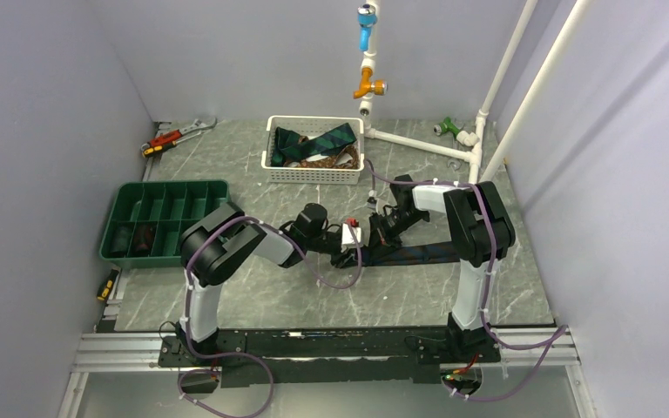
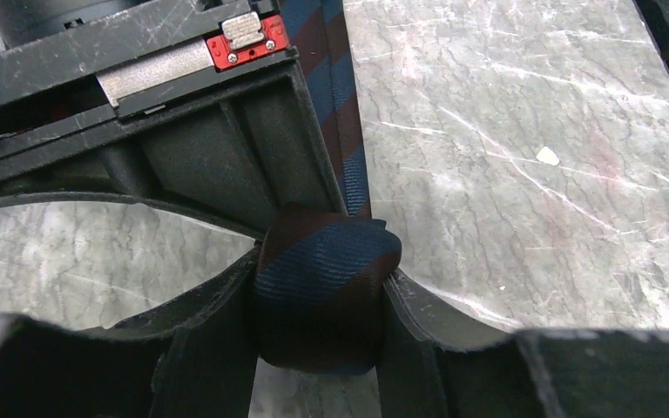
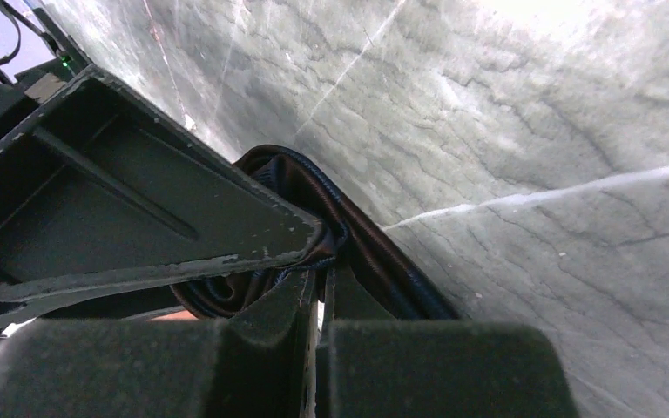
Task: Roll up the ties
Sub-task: Roll the tie at the center of the board.
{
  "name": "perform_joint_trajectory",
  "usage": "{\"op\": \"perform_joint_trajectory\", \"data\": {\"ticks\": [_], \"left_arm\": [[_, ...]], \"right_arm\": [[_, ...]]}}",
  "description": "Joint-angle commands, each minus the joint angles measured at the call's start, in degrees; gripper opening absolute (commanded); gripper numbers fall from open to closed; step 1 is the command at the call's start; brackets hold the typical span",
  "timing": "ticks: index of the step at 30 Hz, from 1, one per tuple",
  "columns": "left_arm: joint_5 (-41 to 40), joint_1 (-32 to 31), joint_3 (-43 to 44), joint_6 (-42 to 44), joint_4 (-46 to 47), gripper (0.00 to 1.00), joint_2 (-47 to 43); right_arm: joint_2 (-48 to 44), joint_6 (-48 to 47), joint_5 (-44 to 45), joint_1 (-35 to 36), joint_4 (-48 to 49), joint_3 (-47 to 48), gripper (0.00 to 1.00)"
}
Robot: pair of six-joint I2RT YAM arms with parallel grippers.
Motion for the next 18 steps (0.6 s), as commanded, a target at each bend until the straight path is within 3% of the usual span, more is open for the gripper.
{"op": "perform_joint_trajectory", "data": {"ticks": [1,7,13,18], "left_arm": [[-0.9,-3.1,2.5,-3.1,2.5,0.50,5.1],[-8.6,-3.8,2.5,1.4,-5.4,0.52,9.5],[-14.4,-2.5,-0.8,4.8,-14.9,0.34,7.1],[-12.1,-0.8,0.8,3.2,-25.1,0.21,4.5]], "right_arm": [[4.5,-3.4,13.0,2.0,7.1,-1.8,0.00],[3.7,-3.4,11.2,2.4,7.5,-1.7,0.00],[-0.4,-3.3,8.5,2.5,7.0,-3.6,0.01],[-5.4,-7.5,6.6,-0.8,1.1,-3.5,0.20]]}}
